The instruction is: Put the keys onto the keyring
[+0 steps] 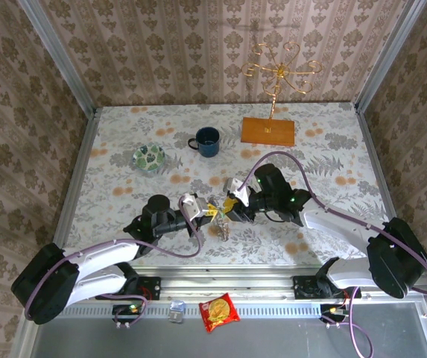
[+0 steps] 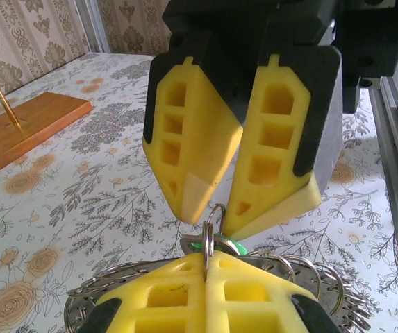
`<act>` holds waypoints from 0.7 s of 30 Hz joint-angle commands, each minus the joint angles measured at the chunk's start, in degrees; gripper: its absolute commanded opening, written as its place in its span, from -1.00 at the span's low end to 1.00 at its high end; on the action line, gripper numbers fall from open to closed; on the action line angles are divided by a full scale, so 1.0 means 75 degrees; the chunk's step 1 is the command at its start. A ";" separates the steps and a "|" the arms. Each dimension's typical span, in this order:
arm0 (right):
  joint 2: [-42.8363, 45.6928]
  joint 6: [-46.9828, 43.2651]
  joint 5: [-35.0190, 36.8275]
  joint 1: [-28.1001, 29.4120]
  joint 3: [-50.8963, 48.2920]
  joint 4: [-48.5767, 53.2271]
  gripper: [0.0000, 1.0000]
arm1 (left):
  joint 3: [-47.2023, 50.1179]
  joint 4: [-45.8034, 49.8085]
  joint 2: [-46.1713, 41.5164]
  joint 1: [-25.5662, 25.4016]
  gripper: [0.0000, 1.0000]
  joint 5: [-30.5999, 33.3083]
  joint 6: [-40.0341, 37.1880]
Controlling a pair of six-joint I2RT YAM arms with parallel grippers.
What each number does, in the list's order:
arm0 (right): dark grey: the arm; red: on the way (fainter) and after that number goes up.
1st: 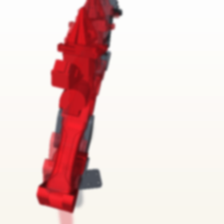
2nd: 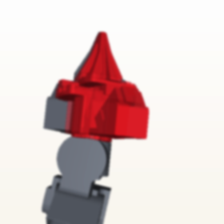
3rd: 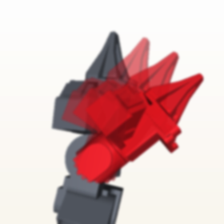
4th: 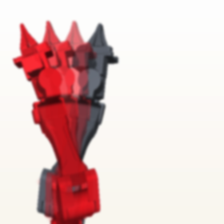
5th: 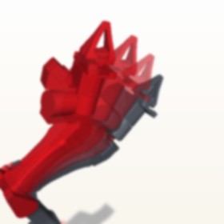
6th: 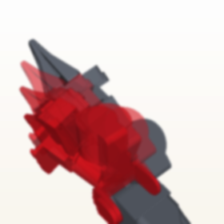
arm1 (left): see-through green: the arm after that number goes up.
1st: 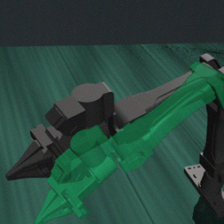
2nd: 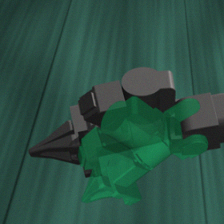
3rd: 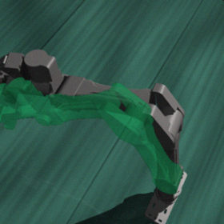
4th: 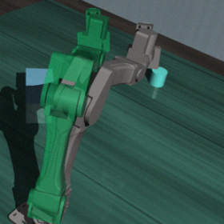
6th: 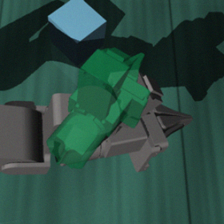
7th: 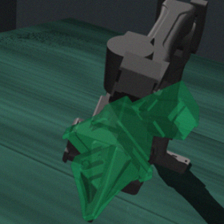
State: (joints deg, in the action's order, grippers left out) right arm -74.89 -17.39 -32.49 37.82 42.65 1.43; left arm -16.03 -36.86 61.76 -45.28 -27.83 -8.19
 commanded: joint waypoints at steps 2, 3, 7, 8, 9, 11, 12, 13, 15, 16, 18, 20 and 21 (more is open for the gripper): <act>-0.0034 0.0054 -0.0121 0.0032 0.0139 -0.0280 -0.65 | -0.0007 -0.0441 -0.0093 -0.0010 -1.00 -0.0065 -0.0104; -0.0022 0.0069 -0.0180 0.0021 0.0121 -0.0306 -0.67 | -0.0004 -0.0441 -0.0083 -0.0006 -1.00 -0.0058 -0.0108; -0.0033 0.0106 -0.0376 -0.0045 0.0113 -0.0299 -0.65 | 0.0005 -0.0441 -0.0111 -0.0008 -1.00 -0.0080 -0.0121; -0.0036 0.0114 -0.0398 -0.0051 0.0125 -0.0278 -0.60 | 0.0005 -0.0441 -0.0118 -0.0009 -1.00 -0.0062 -0.0123; -0.0056 0.0112 -0.0419 -0.0062 0.0134 -0.0264 -0.55 | 0.0005 -0.0441 -0.0125 -0.0008 -1.00 -0.0062 -0.0105; -0.0068 0.0113 -0.0446 -0.0063 0.0141 -0.0282 -0.53 | 0.0005 -0.0439 -0.0125 -0.0004 -1.00 -0.0074 -0.0110; -0.0075 0.0124 -0.0470 -0.0065 0.0149 -0.0308 -0.55 | 0.0000 -0.0441 -0.0125 -0.0010 -1.00 -0.0084 -0.0093; -0.0080 0.0117 -0.0496 -0.0075 0.0166 -0.0320 -0.60 | -0.0001 -0.0446 -0.0125 -0.0004 -1.00 -0.0097 -0.0092; -0.0112 0.0107 -0.0530 -0.0074 0.0203 -0.0277 -0.75 | -0.0007 -0.0451 -0.0135 -0.0009 -1.00 -0.0103 -0.0091; -0.0114 0.0093 -0.0547 -0.0085 0.0212 -0.0243 -0.85 | -0.0007 -0.0463 -0.0133 -0.0010 -1.00 -0.0098 -0.0092; -0.0113 0.0075 -0.0569 -0.0129 0.0217 -0.0194 -1.00 | 0.0001 -0.0484 -0.0157 -0.0010 -1.00 -0.0108 -0.0087; -0.0154 0.0085 -0.0514 -0.0217 0.0198 -0.0180 -1.00 | 0.0034 -0.0619 -0.0178 -0.0004 -1.00 -0.0171 -0.0058; -0.0244 0.0103 -0.0498 -0.0273 0.0191 -0.0152 -1.00 | 0.0104 -0.0830 -0.0172 -0.0008 -1.00 -0.0250 -0.0024</act>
State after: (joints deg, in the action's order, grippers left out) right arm -75.24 -16.49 -35.90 36.95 42.70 0.27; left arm -15.92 -37.50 61.76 -45.28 -27.62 -8.21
